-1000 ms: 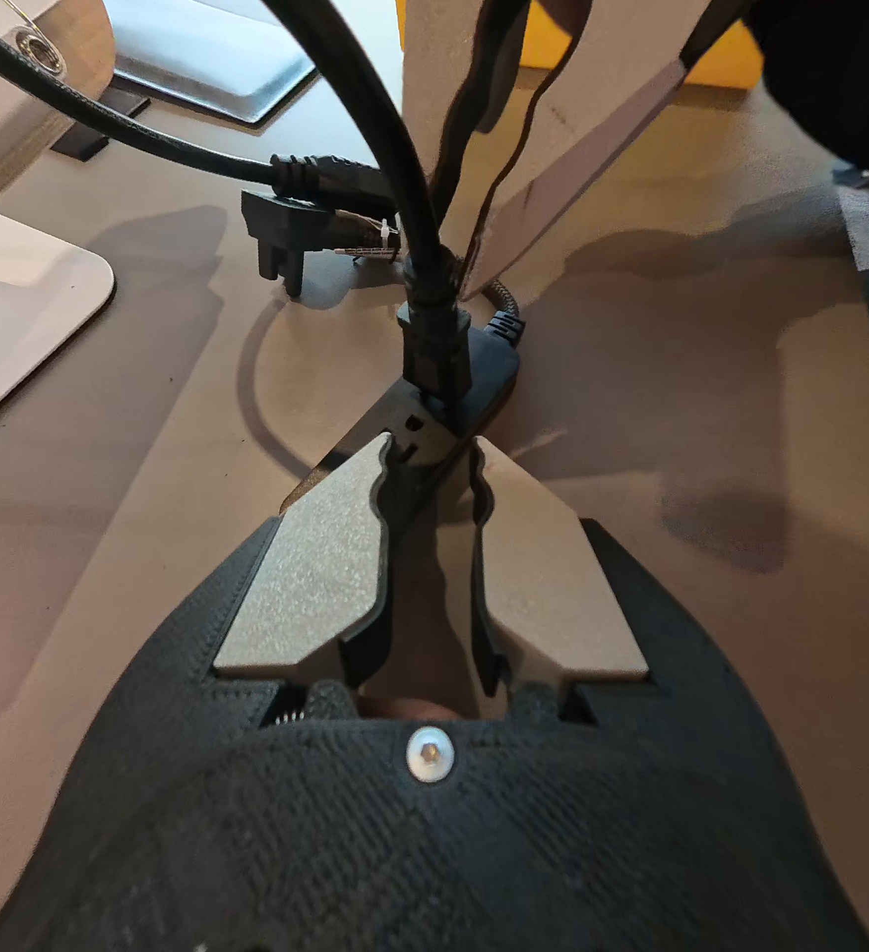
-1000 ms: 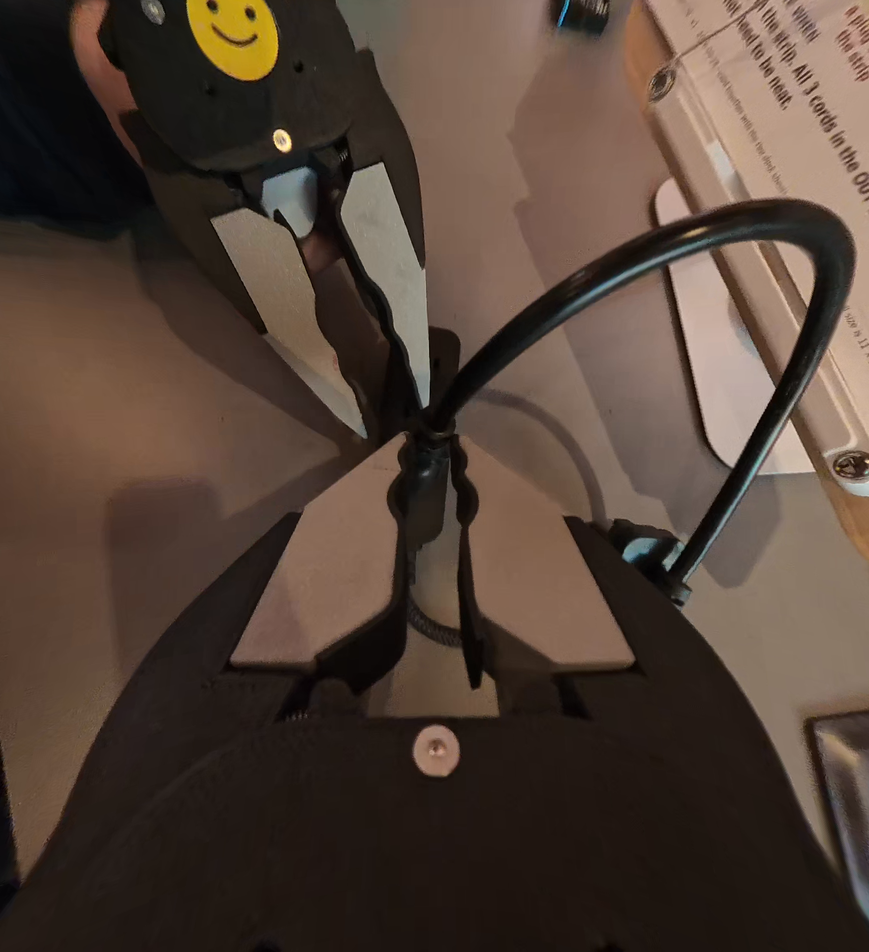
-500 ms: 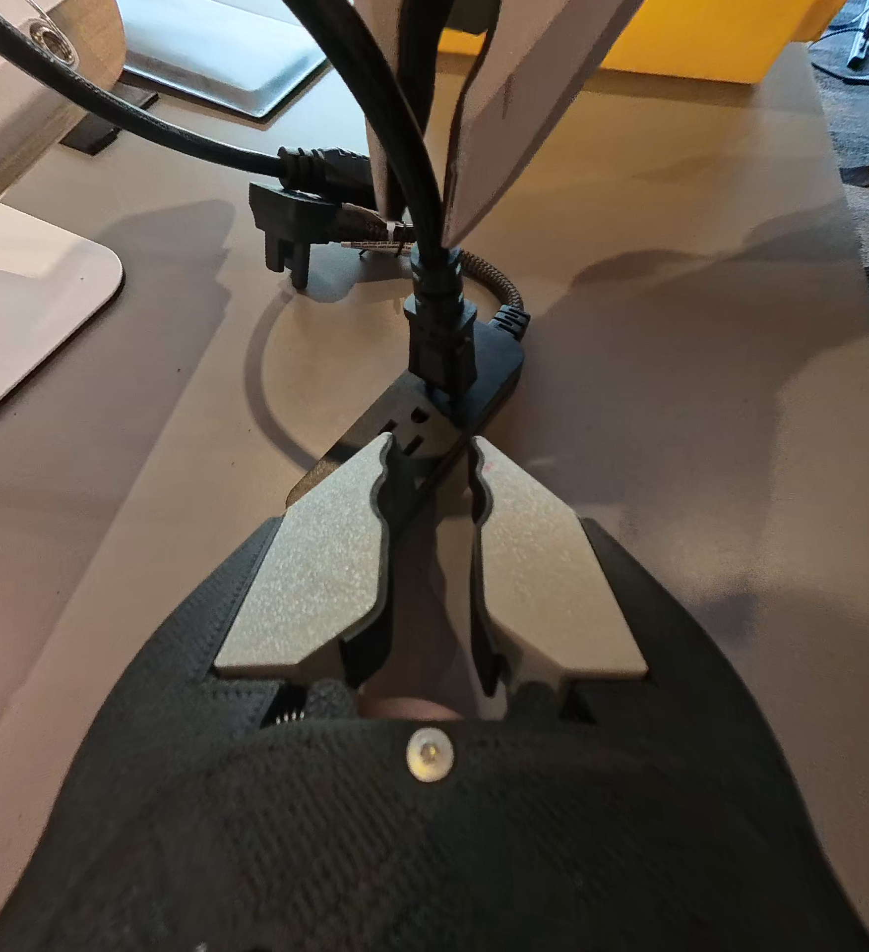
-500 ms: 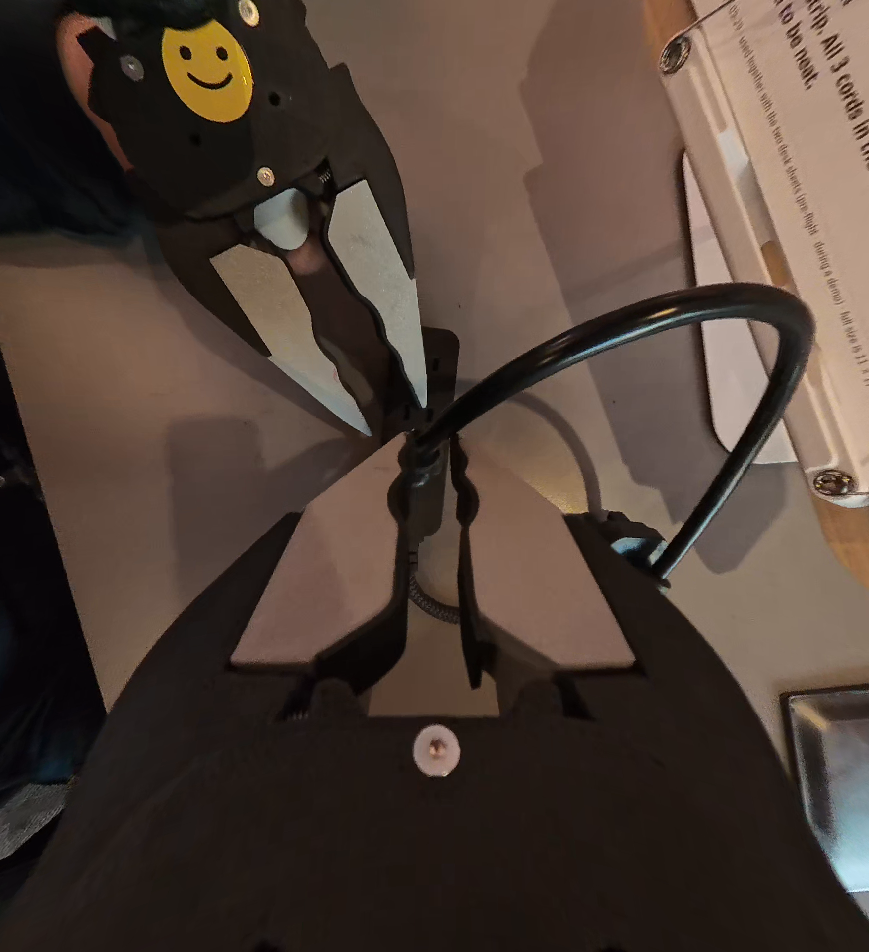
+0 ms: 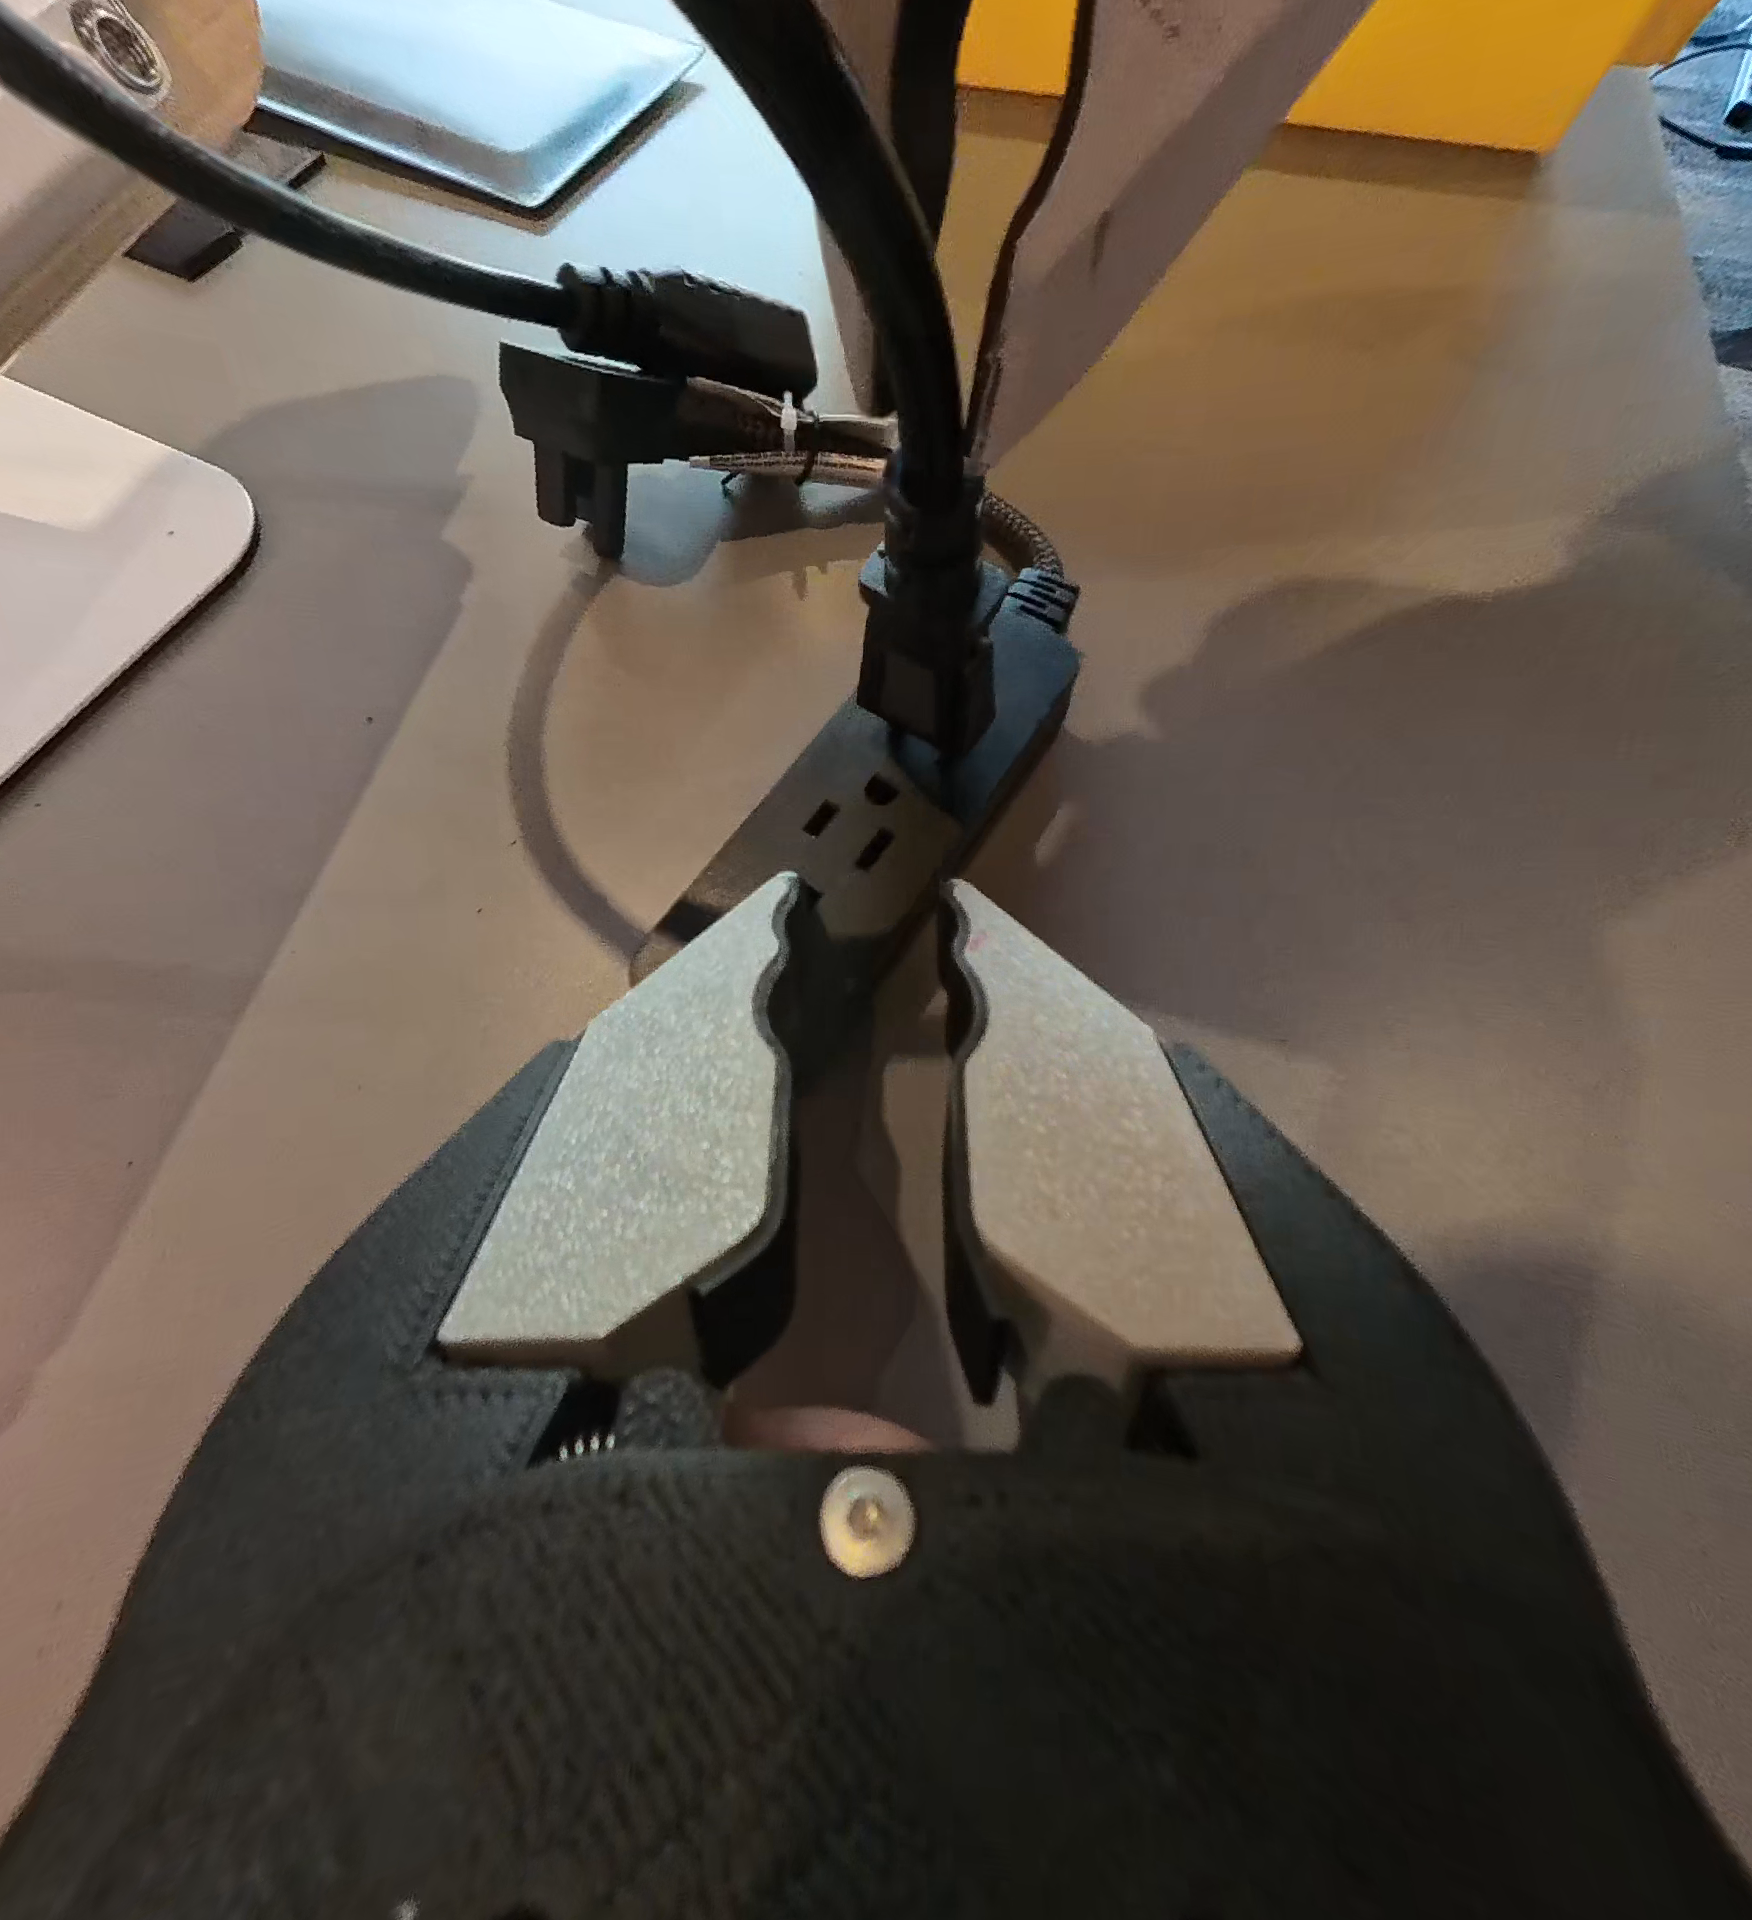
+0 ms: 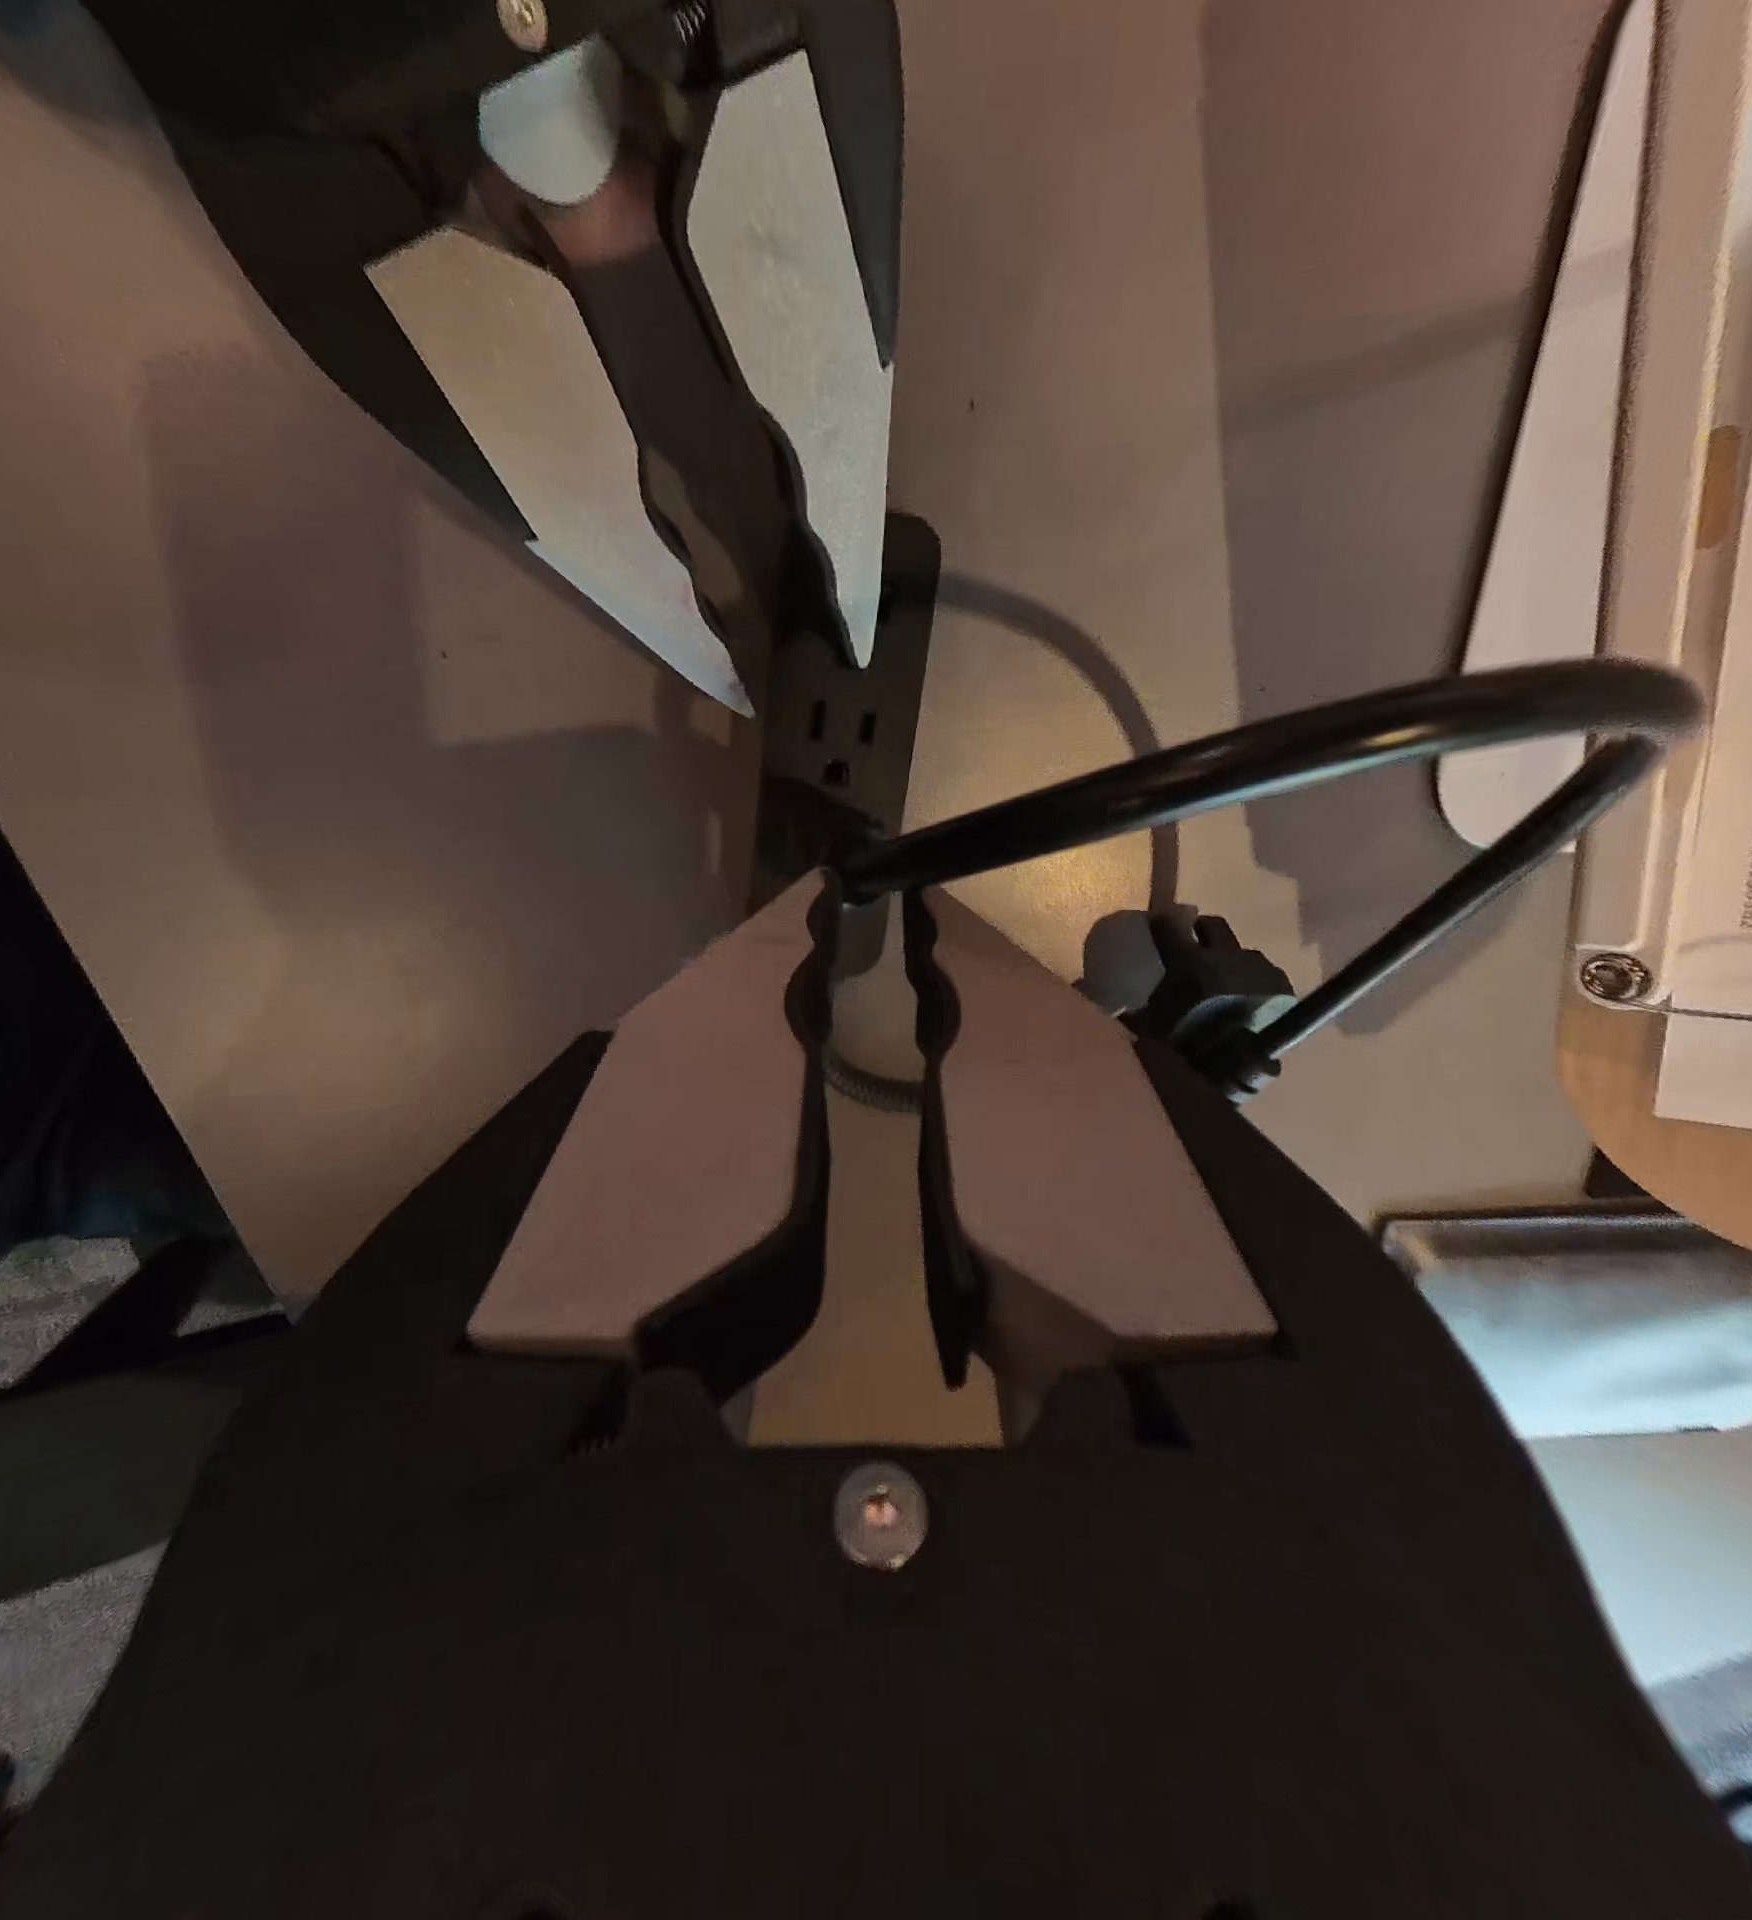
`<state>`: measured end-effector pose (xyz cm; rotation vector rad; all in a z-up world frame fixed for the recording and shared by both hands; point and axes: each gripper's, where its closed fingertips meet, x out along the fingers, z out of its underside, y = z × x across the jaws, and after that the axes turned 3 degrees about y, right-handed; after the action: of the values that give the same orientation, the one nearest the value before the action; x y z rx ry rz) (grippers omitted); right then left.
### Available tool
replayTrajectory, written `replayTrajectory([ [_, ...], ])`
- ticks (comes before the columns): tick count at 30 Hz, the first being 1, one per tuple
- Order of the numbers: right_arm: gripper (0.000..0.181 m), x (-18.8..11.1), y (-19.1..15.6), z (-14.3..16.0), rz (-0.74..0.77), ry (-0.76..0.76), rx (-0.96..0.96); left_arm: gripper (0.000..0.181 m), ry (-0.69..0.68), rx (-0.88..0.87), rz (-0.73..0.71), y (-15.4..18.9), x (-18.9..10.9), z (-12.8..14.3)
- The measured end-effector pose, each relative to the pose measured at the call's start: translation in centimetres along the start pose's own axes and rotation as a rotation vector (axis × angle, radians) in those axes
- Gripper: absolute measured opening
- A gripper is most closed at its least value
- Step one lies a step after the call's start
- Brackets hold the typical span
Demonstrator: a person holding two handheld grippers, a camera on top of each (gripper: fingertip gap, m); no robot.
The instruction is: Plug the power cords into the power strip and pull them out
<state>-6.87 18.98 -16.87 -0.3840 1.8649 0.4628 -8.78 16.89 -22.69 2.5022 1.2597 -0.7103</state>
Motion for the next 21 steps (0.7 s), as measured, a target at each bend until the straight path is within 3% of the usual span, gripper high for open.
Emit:
replayTrajectory([
  [9,0.008,0.0,0.0,-0.2,-0.005,-0.054,0.030,0.023,-0.007,-0.008,-0.013,-0.1,-0.1,0.1],
  [13,0.000,0.4,0.3,1.0,0.050,-0.231,-0.019,0.023,-0.007,-0.014,-0.012,-0.2,-0.1,0.0],
  [16,0.000,4.4,-2.4,4.1,-0.089,-0.402,-0.034,0.023,0.042,-0.036,-0.006,-0.3,-0.6,-0.4],
  [17,0.000,4.8,-1.8,5.0,-0.046,-0.451,-0.061,0.023,0.030,-0.052,-0.010,-0.7,-0.9,-0.4],
  [18,0.000,4.8,-1.1,5.3,0.000,-0.456,-0.070,0.023,0.025,-0.062,-0.018,-0.7,-1.1,-0.5],
  [21,0.000,3.2,-1.1,4.0,-0.054,-0.301,0.073,0.023,0.023,-0.032,-0.014,-0.4,-0.7,-0.3],
])
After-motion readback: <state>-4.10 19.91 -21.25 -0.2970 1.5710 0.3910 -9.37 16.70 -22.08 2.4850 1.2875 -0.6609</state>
